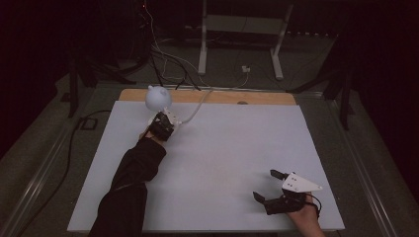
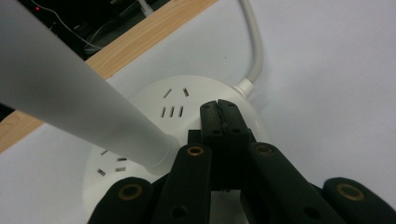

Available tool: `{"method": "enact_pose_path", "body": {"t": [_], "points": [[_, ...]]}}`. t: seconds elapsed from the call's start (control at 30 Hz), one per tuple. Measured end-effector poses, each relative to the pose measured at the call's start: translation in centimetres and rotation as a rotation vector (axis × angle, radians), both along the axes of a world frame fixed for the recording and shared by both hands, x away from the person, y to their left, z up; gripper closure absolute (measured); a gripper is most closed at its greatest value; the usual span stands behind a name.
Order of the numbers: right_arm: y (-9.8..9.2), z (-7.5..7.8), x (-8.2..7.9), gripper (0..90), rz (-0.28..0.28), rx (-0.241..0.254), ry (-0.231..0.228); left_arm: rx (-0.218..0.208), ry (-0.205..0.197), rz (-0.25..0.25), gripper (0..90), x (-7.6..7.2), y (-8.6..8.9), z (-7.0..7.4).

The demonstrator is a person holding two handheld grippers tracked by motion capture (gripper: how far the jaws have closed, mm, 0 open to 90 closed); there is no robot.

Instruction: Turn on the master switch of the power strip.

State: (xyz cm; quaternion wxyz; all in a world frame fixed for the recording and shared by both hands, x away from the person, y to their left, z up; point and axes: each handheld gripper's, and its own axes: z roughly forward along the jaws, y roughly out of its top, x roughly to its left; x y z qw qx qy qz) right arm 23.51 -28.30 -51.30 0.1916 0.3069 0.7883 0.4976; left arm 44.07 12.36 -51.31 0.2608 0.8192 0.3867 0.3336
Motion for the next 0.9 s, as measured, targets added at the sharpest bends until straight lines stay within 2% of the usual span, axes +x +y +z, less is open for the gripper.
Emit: {"method": "enact_pose_path", "body": {"t": [0.1,0.13,0.17,0.23,0.3,0.43,0.57,0.67,0.7,0.73,0.8,0.83,0.9], "points": [[-0.03,0.02,0.00,0.0,-0.002,0.002,0.001,0.034,0.006,-0.007,90.0,0.08,-0.27,0.12],[-0.03,0.02,0.00,0.0,-0.001,0.002,0.001,0.016,0.011,-0.004,90.0,0.14,-0.15,0.11],[-0.02,0.02,-0.01,0.0,-0.001,0.001,0.001,0.013,0.031,-0.020,90.0,0.19,-0.20,0.20],[-0.03,0.04,-0.01,0.0,-0.001,0.001,-0.001,0.016,0.031,-0.016,90.0,0.19,-0.27,0.21],[-0.04,0.04,-0.01,0.0,-0.001,0.001,-0.001,0.058,0.029,-0.022,90.0,0.23,-0.56,0.29],[-0.04,0.07,-0.06,0.0,0.000,-0.001,-0.003,0.067,0.032,-0.018,90.0,0.34,-0.70,0.34],[-0.08,0.00,0.01,0.0,-0.001,0.003,0.003,0.050,0.046,-0.022,90.0,0.37,-0.53,0.48],[-0.06,0.03,-0.01,0.0,-0.001,0.006,0.002,0.042,0.040,-0.015,90.0,0.35,-0.48,0.44],[-0.05,0.05,-0.02,0.0,0.000,0.007,0.001,0.041,0.034,-0.015,90.0,0.26,-0.50,0.38],[0.00,0.06,-0.01,0.0,0.002,0.010,0.002,0.016,0.015,-0.019,90.0,0.08,-0.40,0.33],[0.03,0.06,-0.02,0.0,0.003,0.010,0.002,0.000,0.013,-0.025,90.0,-0.01,-0.38,0.34],[0.07,0.06,-0.05,0.0,0.002,0.010,0.002,0.008,-0.004,-0.027,90.0,-0.13,-0.42,0.43],[0.05,0.07,-0.04,0.0,0.002,0.010,0.001,-0.011,0.004,-0.039,90.0,-0.20,-0.47,0.56]]}}
